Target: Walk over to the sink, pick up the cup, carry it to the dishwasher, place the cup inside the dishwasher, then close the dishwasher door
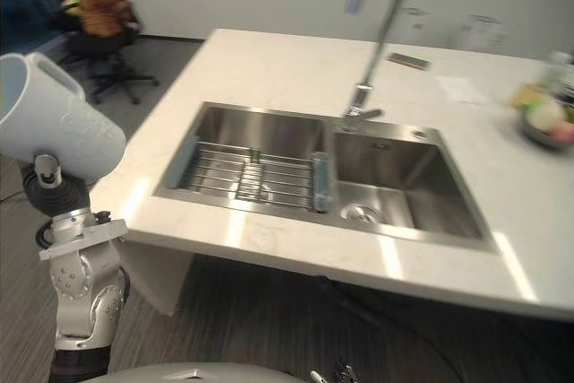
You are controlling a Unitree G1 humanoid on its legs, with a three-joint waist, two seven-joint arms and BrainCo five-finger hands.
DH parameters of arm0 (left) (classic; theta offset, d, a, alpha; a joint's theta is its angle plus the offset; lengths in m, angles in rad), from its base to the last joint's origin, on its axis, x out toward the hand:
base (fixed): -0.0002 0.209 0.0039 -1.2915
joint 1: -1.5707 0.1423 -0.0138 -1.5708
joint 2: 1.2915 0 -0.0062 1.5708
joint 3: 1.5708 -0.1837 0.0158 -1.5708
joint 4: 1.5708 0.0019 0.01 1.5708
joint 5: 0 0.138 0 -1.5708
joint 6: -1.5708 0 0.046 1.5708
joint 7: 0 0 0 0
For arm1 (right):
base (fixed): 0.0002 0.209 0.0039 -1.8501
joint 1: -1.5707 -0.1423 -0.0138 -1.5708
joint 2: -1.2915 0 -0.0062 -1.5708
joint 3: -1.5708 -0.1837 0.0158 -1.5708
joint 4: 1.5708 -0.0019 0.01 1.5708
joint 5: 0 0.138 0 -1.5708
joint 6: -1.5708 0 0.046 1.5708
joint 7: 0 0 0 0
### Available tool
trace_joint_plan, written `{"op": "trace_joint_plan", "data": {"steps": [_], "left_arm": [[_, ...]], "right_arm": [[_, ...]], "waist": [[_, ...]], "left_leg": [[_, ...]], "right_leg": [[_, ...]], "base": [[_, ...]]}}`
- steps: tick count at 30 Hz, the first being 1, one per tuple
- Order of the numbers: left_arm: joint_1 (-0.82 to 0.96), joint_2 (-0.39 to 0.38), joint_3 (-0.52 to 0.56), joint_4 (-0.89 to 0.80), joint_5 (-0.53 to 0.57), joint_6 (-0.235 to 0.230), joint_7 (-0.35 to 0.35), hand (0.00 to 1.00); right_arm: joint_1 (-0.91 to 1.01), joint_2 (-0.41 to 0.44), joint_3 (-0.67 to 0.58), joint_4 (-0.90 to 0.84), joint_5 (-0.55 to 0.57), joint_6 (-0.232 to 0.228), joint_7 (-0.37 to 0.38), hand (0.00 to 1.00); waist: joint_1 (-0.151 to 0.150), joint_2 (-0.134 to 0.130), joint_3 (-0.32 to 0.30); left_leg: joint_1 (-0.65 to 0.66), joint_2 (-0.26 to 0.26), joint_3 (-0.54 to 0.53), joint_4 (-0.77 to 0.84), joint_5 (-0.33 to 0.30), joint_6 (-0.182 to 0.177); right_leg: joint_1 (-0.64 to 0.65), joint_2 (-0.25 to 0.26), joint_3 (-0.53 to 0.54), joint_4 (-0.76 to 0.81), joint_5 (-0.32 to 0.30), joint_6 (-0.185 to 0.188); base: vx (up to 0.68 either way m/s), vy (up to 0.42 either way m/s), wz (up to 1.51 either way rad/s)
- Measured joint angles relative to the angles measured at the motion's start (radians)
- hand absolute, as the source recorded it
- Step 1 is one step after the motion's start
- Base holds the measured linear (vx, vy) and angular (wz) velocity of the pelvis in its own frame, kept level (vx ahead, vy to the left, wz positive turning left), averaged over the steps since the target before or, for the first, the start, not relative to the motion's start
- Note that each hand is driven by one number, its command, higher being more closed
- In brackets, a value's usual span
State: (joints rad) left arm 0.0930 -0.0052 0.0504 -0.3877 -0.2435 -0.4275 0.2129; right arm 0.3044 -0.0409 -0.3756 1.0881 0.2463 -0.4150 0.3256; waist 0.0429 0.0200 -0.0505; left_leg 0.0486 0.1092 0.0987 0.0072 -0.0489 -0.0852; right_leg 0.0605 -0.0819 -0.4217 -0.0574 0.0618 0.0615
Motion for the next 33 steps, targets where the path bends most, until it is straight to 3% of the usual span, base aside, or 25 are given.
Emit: {"op": "trace_joint_plan", "data": {"steps": [4,5,6,7,8,10,11,12,13,15,16,19,20,21,22,23,24,25,27,29,31,33], "left_arm": [[0.068,0.001,0.085,-0.071,-0.029,0.004,-0.006,1.0],[0.074,0.001,0.099,-0.077,-0.034,0.001,-0.012,1.0],[0.092,0.007,0.123,-0.087,-0.051,-0.005,-0.033,1.0],[0.097,0.005,0.135,-0.09,-0.071,-0.012,-0.056,1.0],[0.097,0.0,0.134,-0.089,-0.078,-0.016,-0.069,1.0],[0.104,-0.004,0.124,-0.09,-0.087,-0.04,-0.098,1.0],[0.104,-0.004,0.121,-0.091,-0.087,-0.048,-0.104,1.0],[0.095,-0.003,0.1,-0.09,-0.087,-0.055,-0.117,1.0],[0.094,-0.001,0.095,-0.09,-0.085,-0.056,-0.121,1.0],[0.095,0.016,0.097,-0.079,-0.086,-0.059,-0.111,1.0],[0.098,0.016,0.098,-0.074,-0.087,-0.059,-0.109,1.0],[0.098,0.01,0.084,-0.067,-0.089,-0.053,-0.104,1.0],[0.095,0.011,0.072,-0.067,-0.089,-0.05,-0.105,1.0],[0.092,0.014,0.043,-0.067,-0.089,-0.049,-0.105,1.0],[0.085,0.025,0.013,-0.058,-0.088,-0.052,-0.106,1.0],[0.074,0.035,-0.01,-0.042,-0.088,-0.056,-0.106,1.0],[0.024,0.065,-0.049,0.024,-0.097,-0.059,-0.109,1.0],[0.001,0.071,-0.068,0.065,-0.109,-0.058,-0.111,1.0],[-0.008,0.074,-0.088,0.102,-0.115,-0.054,-0.104,1.0],[-0.013,0.065,-0.111,0.116,-0.119,-0.055,-0.102,1.0],[-0.052,0.058,-0.181,0.137,-0.119,-0.056,-0.117,1.0],[-0.086,0.05,-0.234,0.172,-0.119,-0.059,-0.141,1.0]], "right_arm": [[-0.049,-0.008,0.003,0.03,-0.002,0.001,-0.001,0.0],[-0.061,-0.009,-0.002,0.031,-0.001,0.003,-0.002,0.0],[-0.086,-0.007,-0.024,0.028,0.001,0.007,-0.005,0.0],[-0.097,-0.006,-0.04,0.03,0.002,0.01,-0.005,0.0],[-0.104,-0.011,-0.044,0.037,0.002,0.014,-0.006,0.0],[-0.153,-0.078,-0.091,0.069,0.003,0.034,-0.006,0.0],[-0.156,-0.094,-0.099,0.067,0.003,0.038,-0.005,0.0],[-0.168,-0.114,-0.104,0.069,0.002,0.042,-0.006,0.0],[-0.172,-0.117,-0.107,0.069,0.001,0.046,-0.006,0.0],[-0.215,-0.076,-0.108,0.069,-0.014,0.046,-0.005,0.0],[-0.224,-0.067,-0.108,0.069,-0.019,0.047,-0.005,0.0],[-0.257,-0.071,-0.107,0.06,-0.019,0.047,-0.004,0.0],[-0.254,-0.085,-0.099,0.048,-0.019,0.047,-0.004,0.0],[-0.24,-0.098,-0.097,0.026,-0.019,0.047,-0.003,0.0],[-0.23,-0.097,-0.1,0.021,-0.019,0.046,-0.003,0.0],[-0.222,-0.091,-0.1,0.021,-0.018,0.047,-0.003,0.0],[-0.21,-0.069,-0.093,0.02,-0.016,0.047,0.001,0.0],[-0.205,-0.053,-0.09,0.02,-0.007,0.047,0.001,0.0],[-0.189,-0.035,-0.055,0.009,0.004,0.042,0.003,0.0],[-0.174,-0.021,-0.017,-0.005,0.003,0.035,0.006,0.0],[-0.147,-0.017,-0.001,-0.045,0.033,0.026,0.025,0.0],[-0.127,-0.016,0.0,-0.05,0.032,0.027,0.036,0.0]], "waist": [[0.05,0.014,0.016],[0.062,0.017,0.02],[0.068,0.007,0.025],[0.061,-0.016,0.028],[0.062,-0.019,0.026],[0.07,0.026,0.03],[0.066,0.044,0.03],[0.055,0.066,0.033],[0.05,0.066,0.032],[0.045,0.039,0.058],[0.051,0.032,0.063],[0.063,0.026,0.103],[0.058,0.035,0.115],[0.054,0.046,0.124],[0.043,0.057,0.125],[0.035,0.057,0.125],[0.02,0.055,0.134],[0.012,0.045,0.14],[0.015,0.017,0.15],[0.01,0.015,0.152],[-0.029,0.034,0.151],[-0.049,0.04,0.156]], "left_leg": [[-0.053,-0.031,-0.163,0.011,0.033,0.017],[-0.059,-0.031,-0.146,0.006,0.027,0.05],[-0.06,-0.019,0.0,0.003,0.015,0.179],[-0.057,0.001,0.161,0.005,0.007,0.218],[-0.061,0.021,0.25,0.036,0.001,0.212],[-0.063,0.07,0.526,0.203,-0.012,0.207],[-0.048,0.077,0.565,0.208,0.004,0.195],[-0.034,0.048,0.564,0.143,0.015,0.095],[-0.025,0.02,0.545,0.092,0.027,0.09],[0.004,-0.067,0.471,-0.055,0.101,0.121],[0.008,-0.081,0.458,-0.079,0.109,0.125],[0.01,-0.127,0.378,-0.092,0.095,0.15],[0.019,-0.151,0.329,-0.09,0.089,0.171],[0.03,-0.17,0.271,-0.086,0.083,0.194],[0.029,-0.172,0.218,-0.086,0.082,0.2],[0.024,-0.17,0.183,-0.086,0.083,0.199],[0.01,-0.17,0.095,-0.086,0.09,0.189],[0.001,-0.176,0.063,-0.086,0.092,0.19],[0.001,-0.2,0.036,-0.086,0.084,0.202],[0.017,-0.212,0.007,-0.086,0.074,0.216],[0.032,-0.213,-0.066,-0.086,0.058,0.236],[0.048,-0.225,-0.126,-0.059,0.043,0.236]], "right_leg": [[0.064,-0.036,-0.194,0.031,-0.057,0.009],[0.072,-0.043,-0.227,0.037,-0.06,0.01],[0.1,-0.066,-0.311,0.036,-0.052,0.024],[0.127,-0.097,-0.392,0.026,-0.046,0.033],[0.139,-0.111,-0.433,0.027,-0.044,0.038],[0.162,-0.18,-0.548,0.077,-0.056,0.06],[0.174,-0.185,-0.572,0.09,-0.056,0.068],[0.202,-0.192,-0.619,0.102,-0.048,0.084],[0.205,-0.195,-0.631,0.097,-0.045,0.082],[0.225,-0.211,-0.645,0.09,-0.03,0.085],[0.227,-0.218,-0.658,0.099,-0.024,0.087],[0.243,-0.325,-0.7,0.282,-0.023,0.084],[0.25,-0.386,-0.69,0.396,-0.007,0.047],[0.228,-0.437,-0.614,0.514,0.025,-0.078],[0.192,-0.435,-0.482,0.572,0.003,-0.094],[0.162,-0.396,-0.377,0.571,-0.064,-0.045],[0.107,-0.271,-0.162,0.521,-0.183,0.014],[0.079,-0.209,-0.067,0.472,-0.223,0.034],[-0.003,-0.136,0.073,0.419,-0.27,0.062],[-0.107,-0.063,0.207,0.419,-0.286,0.068],[-0.245,0.044,0.355,0.43,-0.275,0.057],[-0.313,0.085,0.426,0.425,-0.239,0.055]], "base": [[-0.07,-0.004,1.44],[-0.13,0.022,1.51],[-0.1,0.052,1.85],[-0.07,0.139,1.97],[-0.02,0.179,1.91],[0.01,0.31,1.5],[0.04,0.361,1.53],[0.02,0.253,1.27],[-0.02,0.297,1.41],[-0.08,0.235,1.05],[-0.07,0.162,0.81],[-0.02,0.128,0.83],[0.1,0.17,1.19],[0.16,0.253,1.52],[0.14,0.212,1.38],[0.1,0.144,1.9],[0.07,0.01,1.93],[0.08,-0.026,1.87],[0.13,-0.018,0.87],[0.16,0.031,0.42],[0.17,0.024,0.82],[0.25,0.023,1.08]]}}
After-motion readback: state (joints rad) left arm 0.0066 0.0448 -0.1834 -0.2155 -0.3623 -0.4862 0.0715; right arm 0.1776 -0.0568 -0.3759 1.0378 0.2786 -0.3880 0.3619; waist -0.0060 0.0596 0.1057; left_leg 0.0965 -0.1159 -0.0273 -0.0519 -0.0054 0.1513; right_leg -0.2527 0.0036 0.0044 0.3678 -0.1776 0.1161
